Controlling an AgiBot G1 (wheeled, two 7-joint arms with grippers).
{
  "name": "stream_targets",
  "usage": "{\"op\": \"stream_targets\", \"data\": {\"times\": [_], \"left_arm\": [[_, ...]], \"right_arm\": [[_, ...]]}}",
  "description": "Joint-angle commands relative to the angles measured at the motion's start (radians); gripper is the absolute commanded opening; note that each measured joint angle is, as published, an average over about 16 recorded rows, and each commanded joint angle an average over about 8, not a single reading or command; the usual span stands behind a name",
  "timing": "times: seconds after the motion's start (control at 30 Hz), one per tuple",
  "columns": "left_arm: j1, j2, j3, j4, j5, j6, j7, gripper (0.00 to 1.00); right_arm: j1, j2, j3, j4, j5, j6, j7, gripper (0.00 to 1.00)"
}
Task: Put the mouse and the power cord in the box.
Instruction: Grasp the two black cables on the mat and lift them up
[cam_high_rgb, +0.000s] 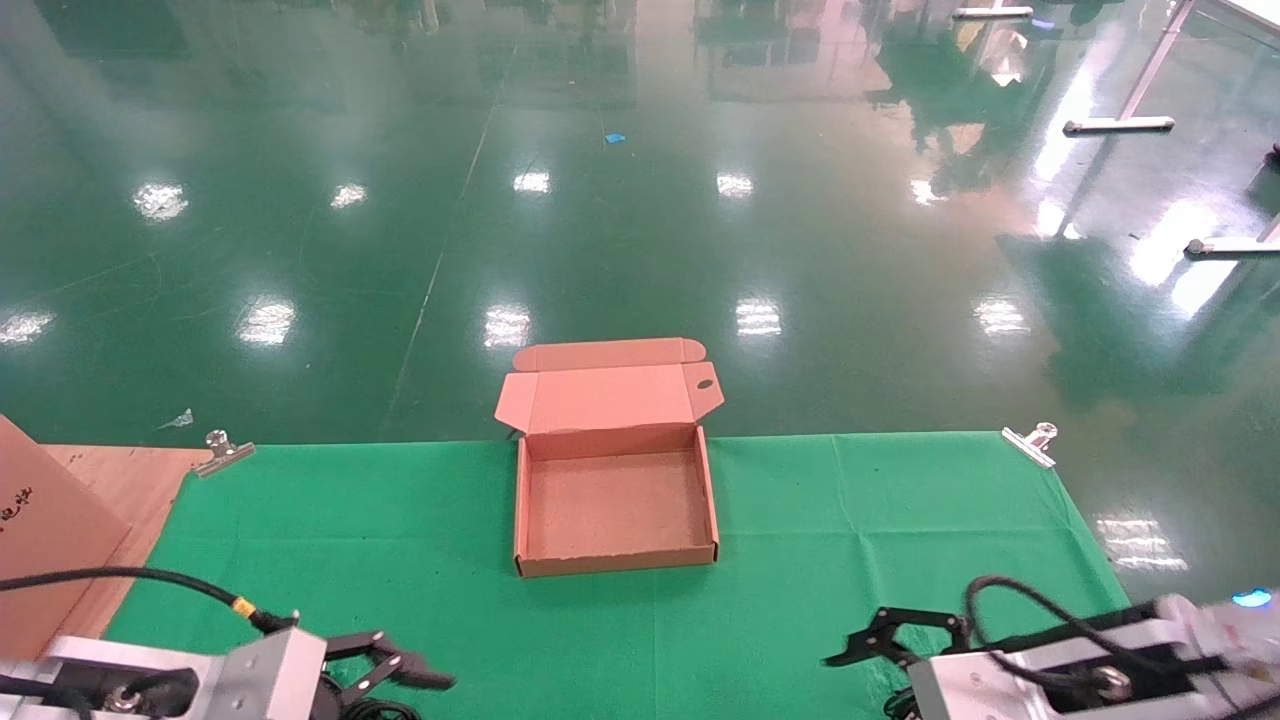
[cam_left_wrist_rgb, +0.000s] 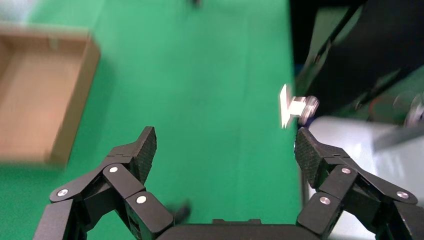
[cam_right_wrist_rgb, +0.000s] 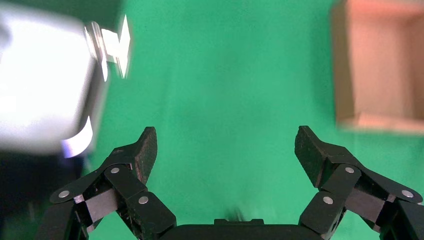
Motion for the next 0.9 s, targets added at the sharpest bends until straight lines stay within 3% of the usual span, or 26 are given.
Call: {"op": "stream_targets", "data": {"times": [0.03,0.2,0.37,0.63,0.9], "left_arm": [[-0.028,0.009,0.033,0.052,0.062,0.001,0.035,1.00],[-0.123,0.075,0.098,0.216,0.202,-0.021,0.152,1.00],[-0.193,0.165,0.156,0.372,0.315,-0.051,0.259,1.00],[-0.222,0.288,0.190,0.592,0.381,-0.149,0.388,1.00],[-0.239,0.355,0.198,0.761,0.399,-0.231,0.504,1.00]], "right_arm": [[0.042,-0.029,-0.051,-0.033,-0.104,0.006,-0.047,1.00],[0.109,-0.119,-0.152,-0.120,-0.330,0.053,-0.136,1.00],[0.139,-0.192,-0.205,-0.225,-0.455,0.130,-0.212,1.00],[0.145,-0.283,-0.223,-0.469,-0.488,0.239,-0.340,1.00],[0.153,-0.378,-0.223,-0.707,-0.484,0.340,-0.471,1.00]]}}
